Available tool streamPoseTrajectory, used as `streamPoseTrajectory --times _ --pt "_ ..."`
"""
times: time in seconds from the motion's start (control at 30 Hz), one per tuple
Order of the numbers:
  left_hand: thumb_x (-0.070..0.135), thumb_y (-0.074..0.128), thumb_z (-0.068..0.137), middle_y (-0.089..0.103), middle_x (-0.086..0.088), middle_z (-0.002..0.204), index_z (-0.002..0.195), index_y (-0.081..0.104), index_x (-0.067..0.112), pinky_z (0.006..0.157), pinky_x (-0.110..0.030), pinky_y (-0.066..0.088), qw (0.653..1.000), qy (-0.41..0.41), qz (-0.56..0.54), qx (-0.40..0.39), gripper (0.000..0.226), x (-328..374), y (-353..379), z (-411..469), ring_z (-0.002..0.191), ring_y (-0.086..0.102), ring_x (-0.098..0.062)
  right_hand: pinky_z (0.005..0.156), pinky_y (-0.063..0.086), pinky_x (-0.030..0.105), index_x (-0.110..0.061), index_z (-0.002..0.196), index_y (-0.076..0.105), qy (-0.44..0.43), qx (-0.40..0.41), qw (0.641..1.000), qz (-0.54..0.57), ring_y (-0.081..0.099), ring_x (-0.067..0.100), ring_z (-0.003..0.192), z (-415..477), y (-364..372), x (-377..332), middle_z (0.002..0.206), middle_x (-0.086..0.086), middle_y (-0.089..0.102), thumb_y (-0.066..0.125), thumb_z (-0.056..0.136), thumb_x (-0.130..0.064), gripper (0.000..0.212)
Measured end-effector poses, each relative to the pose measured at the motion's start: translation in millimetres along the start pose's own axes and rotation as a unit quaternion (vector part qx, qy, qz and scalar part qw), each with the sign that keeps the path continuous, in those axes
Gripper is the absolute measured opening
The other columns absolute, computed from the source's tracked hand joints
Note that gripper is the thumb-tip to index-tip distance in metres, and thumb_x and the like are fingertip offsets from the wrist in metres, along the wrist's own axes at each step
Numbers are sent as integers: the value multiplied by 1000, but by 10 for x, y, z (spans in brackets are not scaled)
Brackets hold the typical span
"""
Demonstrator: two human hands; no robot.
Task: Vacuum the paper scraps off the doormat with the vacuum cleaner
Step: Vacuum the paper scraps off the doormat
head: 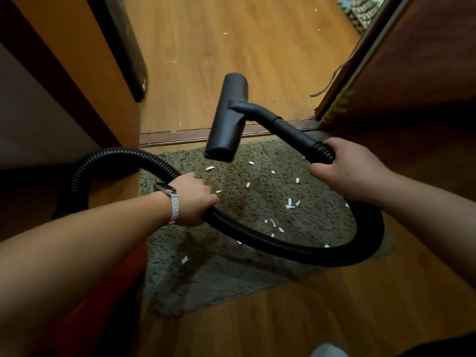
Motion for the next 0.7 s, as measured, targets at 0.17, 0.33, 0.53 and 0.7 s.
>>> streamPoseTrajectory --times 0.17,0.33,0.53,0.7 --pt "53 54 76 65 6 93 92 59 26 74 -30 53 992 3 -108 -64 31 -15 69 -573 87 65 -20 62 52 32 -25 108 54 -32 -33 994 -97 60 18 72 45 226 15 86 1 61 66 87 -33 25" --pt "57 50 72 67 3 87 97 56 27 70 -30 52 983 29 -154 -91 39 214 245 -1081 81 65 -21 59 49 31 -23 109 54 -42 -47 992 -110 59 15 69 151 482 111 82 -2 58 64 89 -33 25" --pt "50 60 61 59 9 64 74 53 28 51 -27 49 982 16 -167 90 26 80 415 -1390 56 59 -16 52 41 27 -21 110 52 -34 -56 993 -96 57 13 66 325 693 -28 80 -3 57 63 89 -35 27" --pt "50 61 55 55 8 57 71 46 29 42 -26 47 982 -43 -148 112 30 -240 580 -1533 48 58 -20 65 57 34 -19 105 56 -44 -110 991 -68 64 20 74 440 985 -336 89 4 64 63 86 -33 25"
Point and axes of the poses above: each hand's wrist, its own z-axis towards the middle knuckle, its own y-axis out of the palm, x = y × z, the point moved 1 cm from there along z, towards the middle knuckle
